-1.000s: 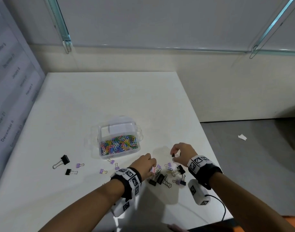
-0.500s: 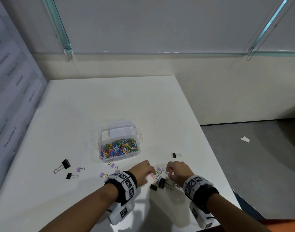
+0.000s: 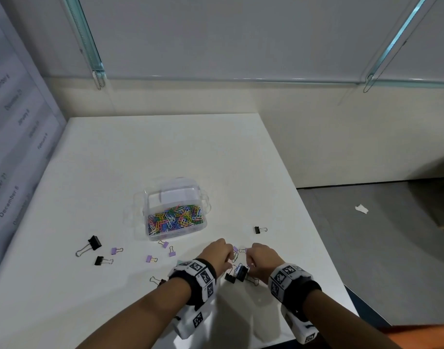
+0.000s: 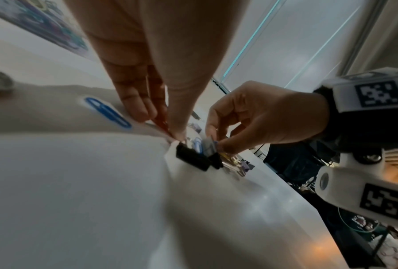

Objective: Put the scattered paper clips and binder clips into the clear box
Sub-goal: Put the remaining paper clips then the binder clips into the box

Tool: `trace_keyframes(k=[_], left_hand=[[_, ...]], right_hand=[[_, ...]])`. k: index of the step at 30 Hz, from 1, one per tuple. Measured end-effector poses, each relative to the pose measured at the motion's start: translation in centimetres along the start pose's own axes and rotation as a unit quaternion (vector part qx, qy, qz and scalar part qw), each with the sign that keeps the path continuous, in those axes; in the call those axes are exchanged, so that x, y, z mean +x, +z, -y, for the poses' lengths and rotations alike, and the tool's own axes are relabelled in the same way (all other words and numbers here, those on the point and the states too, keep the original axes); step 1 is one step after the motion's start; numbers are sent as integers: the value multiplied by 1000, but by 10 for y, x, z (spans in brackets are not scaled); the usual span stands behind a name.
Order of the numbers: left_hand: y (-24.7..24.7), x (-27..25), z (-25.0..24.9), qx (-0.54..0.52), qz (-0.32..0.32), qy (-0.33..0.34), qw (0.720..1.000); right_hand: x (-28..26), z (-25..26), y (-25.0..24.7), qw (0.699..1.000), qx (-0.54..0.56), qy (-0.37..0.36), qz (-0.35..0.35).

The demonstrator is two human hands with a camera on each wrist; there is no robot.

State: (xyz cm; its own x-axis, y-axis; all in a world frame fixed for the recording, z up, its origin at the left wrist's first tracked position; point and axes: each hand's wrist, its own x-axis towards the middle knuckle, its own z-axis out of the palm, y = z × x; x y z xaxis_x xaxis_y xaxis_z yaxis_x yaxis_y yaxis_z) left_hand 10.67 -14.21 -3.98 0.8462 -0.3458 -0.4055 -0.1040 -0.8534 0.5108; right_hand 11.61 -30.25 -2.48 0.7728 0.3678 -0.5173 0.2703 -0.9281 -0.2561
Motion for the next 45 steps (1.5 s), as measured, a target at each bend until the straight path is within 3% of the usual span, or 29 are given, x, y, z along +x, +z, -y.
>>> trace_keyframes(k=[8, 14, 19, 24, 29, 40, 45], left_hand=[[-2, 6, -2, 49, 42, -26, 998], [-3, 3, -3, 8, -5, -26, 1000], [-2, 0, -5, 3, -24, 12, 1000], [4, 4, -7, -42, -35, -11, 998], [5, 11, -12, -8, -27, -29, 999], [4, 18, -15, 66, -10, -10, 998], [-3, 15, -13, 105, 3, -5, 995]], right_hand=[[-10, -3, -16, 999, -25, 10, 40], [-5, 4, -17, 998, -27, 30, 48], [-4, 0, -16, 1000, 8, 15, 27], [-13, -4, -17, 998, 58, 20, 2], [-20, -4, -14, 990, 115, 83, -24], [-10, -1, -8, 997, 52, 64, 6], [-16, -4, -10, 994, 53, 92, -1]])
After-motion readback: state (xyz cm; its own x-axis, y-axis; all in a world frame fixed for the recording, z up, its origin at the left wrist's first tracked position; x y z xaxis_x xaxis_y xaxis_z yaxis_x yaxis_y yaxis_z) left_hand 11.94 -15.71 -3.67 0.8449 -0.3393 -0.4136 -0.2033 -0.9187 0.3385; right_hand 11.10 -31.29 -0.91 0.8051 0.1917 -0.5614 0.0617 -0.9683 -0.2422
